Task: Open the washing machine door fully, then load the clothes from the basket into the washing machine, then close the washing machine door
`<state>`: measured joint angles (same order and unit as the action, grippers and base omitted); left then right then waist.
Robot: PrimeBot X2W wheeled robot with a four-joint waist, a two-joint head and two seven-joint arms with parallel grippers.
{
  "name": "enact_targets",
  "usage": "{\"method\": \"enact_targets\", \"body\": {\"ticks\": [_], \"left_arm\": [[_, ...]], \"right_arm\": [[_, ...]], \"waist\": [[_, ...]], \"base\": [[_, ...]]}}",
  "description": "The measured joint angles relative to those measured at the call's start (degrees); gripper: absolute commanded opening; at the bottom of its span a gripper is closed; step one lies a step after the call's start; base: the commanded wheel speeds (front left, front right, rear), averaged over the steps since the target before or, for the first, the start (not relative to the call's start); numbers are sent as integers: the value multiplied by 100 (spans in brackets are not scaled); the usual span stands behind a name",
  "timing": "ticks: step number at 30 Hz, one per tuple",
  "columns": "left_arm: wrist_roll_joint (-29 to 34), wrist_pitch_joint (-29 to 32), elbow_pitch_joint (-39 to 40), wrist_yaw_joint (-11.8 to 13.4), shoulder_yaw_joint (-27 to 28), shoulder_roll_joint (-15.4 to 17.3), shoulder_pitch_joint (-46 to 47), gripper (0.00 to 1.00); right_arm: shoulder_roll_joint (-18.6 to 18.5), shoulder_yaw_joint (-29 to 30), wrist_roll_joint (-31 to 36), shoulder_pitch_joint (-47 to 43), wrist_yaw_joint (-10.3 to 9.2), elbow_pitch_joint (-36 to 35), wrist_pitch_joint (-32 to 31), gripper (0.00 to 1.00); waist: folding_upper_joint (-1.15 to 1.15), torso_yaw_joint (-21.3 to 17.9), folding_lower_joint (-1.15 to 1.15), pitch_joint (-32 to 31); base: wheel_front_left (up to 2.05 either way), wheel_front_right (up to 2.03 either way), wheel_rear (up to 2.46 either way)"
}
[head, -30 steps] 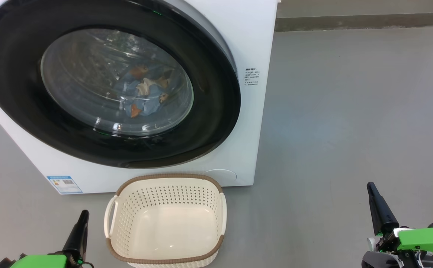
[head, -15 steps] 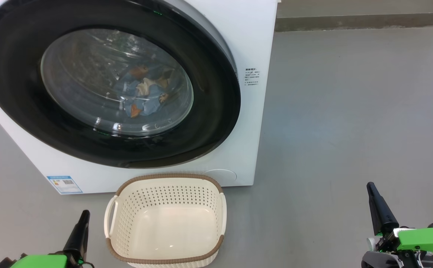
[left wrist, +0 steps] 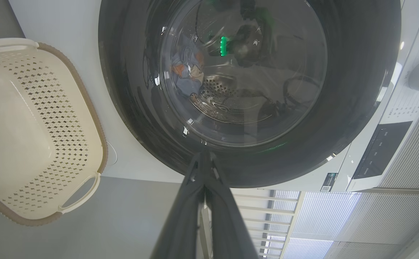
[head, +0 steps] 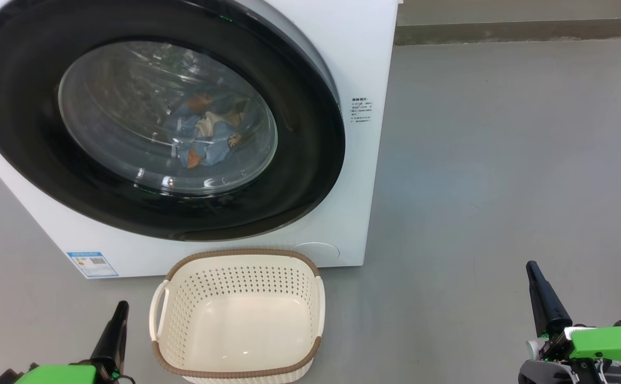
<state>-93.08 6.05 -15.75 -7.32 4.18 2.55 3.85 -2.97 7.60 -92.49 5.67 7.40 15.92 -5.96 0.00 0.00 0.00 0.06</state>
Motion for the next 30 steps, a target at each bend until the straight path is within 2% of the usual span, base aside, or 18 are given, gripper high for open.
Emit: {"method": "enact_targets", "body": {"ticks": [30], "left_arm": [[1, 1, 0, 0, 10, -5, 0, 0]], "right_arm": [[3, 12, 8, 0, 0, 0, -1, 0]], "waist": [[0, 0, 0, 0]], "base": [[0, 0, 0]]}}
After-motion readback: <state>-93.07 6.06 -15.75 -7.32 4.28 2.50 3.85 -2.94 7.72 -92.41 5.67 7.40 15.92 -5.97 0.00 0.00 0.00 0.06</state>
